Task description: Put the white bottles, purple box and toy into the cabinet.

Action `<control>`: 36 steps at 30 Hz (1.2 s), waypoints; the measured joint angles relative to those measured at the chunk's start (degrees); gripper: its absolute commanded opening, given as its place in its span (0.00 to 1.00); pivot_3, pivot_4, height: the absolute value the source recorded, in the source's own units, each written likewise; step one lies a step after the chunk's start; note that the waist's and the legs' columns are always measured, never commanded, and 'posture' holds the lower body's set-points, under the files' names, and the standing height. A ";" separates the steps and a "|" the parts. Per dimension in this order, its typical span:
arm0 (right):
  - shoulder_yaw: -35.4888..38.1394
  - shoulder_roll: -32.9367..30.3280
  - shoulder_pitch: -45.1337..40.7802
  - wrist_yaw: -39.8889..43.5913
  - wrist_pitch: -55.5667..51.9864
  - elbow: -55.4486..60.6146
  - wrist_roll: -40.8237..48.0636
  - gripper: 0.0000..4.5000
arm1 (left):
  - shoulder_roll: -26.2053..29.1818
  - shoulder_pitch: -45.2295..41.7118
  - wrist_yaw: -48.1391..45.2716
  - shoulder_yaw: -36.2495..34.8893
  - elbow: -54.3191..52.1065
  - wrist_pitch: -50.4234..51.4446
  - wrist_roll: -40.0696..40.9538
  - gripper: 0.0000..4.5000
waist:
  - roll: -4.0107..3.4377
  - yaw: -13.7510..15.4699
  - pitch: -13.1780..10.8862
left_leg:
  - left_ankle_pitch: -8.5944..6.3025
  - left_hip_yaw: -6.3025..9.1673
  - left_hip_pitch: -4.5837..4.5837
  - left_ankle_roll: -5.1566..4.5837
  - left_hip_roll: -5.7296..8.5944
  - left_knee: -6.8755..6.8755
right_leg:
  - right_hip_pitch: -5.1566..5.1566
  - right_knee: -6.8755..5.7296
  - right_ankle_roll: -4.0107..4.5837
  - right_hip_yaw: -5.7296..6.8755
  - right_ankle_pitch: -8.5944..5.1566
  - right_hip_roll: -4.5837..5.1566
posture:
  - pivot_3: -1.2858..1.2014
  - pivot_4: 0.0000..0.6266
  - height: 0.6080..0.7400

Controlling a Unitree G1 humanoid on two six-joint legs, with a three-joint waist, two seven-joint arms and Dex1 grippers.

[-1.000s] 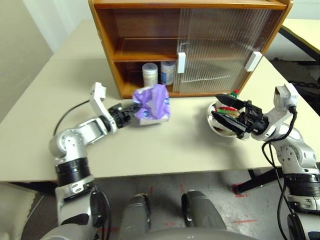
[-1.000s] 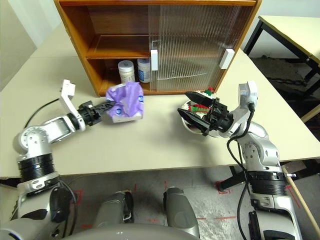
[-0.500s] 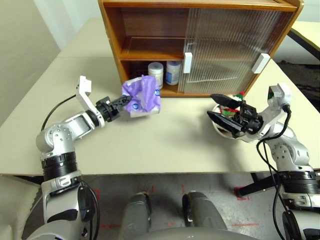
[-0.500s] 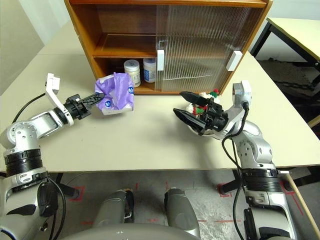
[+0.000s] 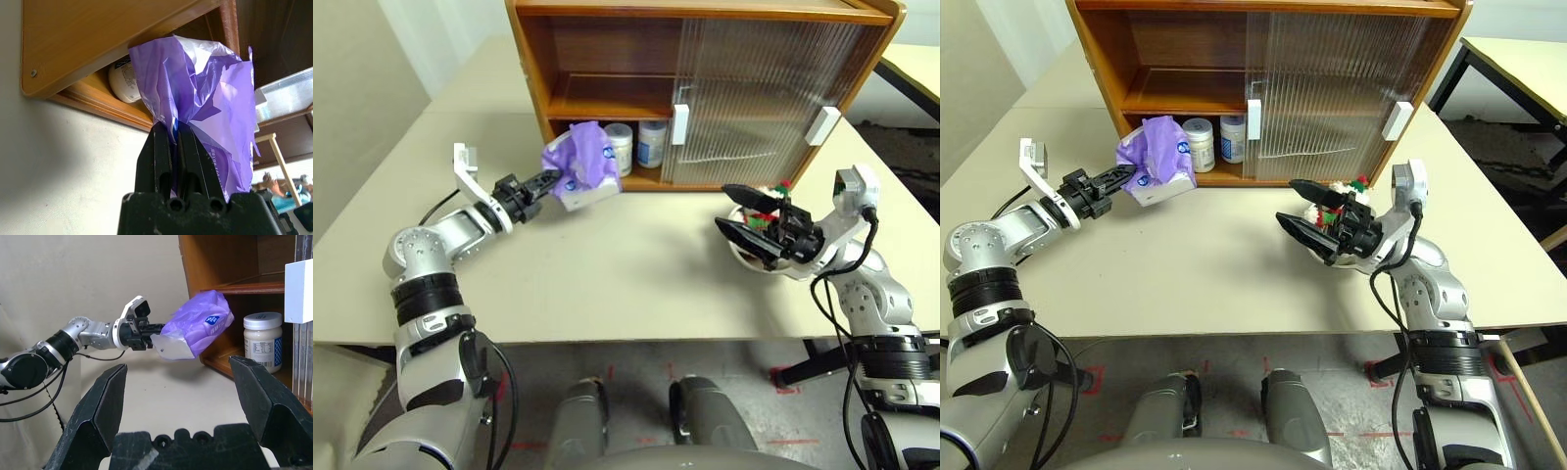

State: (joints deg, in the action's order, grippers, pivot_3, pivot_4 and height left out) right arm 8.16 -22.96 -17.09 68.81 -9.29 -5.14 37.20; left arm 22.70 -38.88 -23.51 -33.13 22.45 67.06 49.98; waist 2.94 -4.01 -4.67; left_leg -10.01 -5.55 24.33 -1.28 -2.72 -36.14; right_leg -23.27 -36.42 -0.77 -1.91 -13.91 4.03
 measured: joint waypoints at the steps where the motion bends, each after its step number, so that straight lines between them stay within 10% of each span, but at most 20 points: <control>1: 0.00 0.03 0.00 0.00 0.08 -0.14 -0.14 1.00 | 0.08 -0.76 0.01 0.00 -0.12 0.73 0.41 0.00 | 0.02 0.00 0.01 | 0.00 0.00 0.03 0.01 0.00 0.00 | -0.01 0.00 0.00 0.02 0.00 0.00 | 0.50 0.00 1.00; 13: 0.02 1.21 0.20 0.04 0.54 -0.64 -0.17 1.00 | -3.00 -12.10 10.86 -2.89 -5.89 4.17 6.23 0.00 | -0.02 -0.27 0.15 | 0.04 -0.02 0.03 0.07 0.01 -0.01 | 0.01 -0.03 -0.14 0.04 0.07 -0.03 | 0.50 0.00 1.00; 33: -0.60 4.52 5.76 -3.15 1.62 4.23 -0.18 1.00 | -17.23 -20.38 31.88 -3.92 0.34 -23.91 3.19 0.00 | 0.00 -1.39 0.34 | 0.09 -0.11 0.03 0.14 0.04 -0.05 | 0.03 -0.02 -0.20 -0.01 0.06 -0.14 | 0.48 0.01 1.00; 36: -0.61 4.71 6.03 -3.24 1.98 4.70 -0.18 1.00 | -17.21 -21.83 31.63 -3.73 3.90 -27.91 1.87 0.21 | 0.01 -1.37 0.35 | 0.09 -0.11 0.02 0.14 0.04 -0.05 | 0.04 -0.02 -0.21 -0.01 0.05 -0.15 | 0.48 0.01 1.00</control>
State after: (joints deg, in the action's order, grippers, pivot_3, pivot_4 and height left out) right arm 7.55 -18.24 -11.06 65.57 -7.31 -0.43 37.02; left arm 5.49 -60.71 8.12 -36.86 26.35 39.15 51.85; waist 2.95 -5.38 -4.32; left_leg -9.92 -5.65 24.36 -1.13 -2.68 -36.19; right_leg -23.23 -36.44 -0.99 -1.92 -13.85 3.88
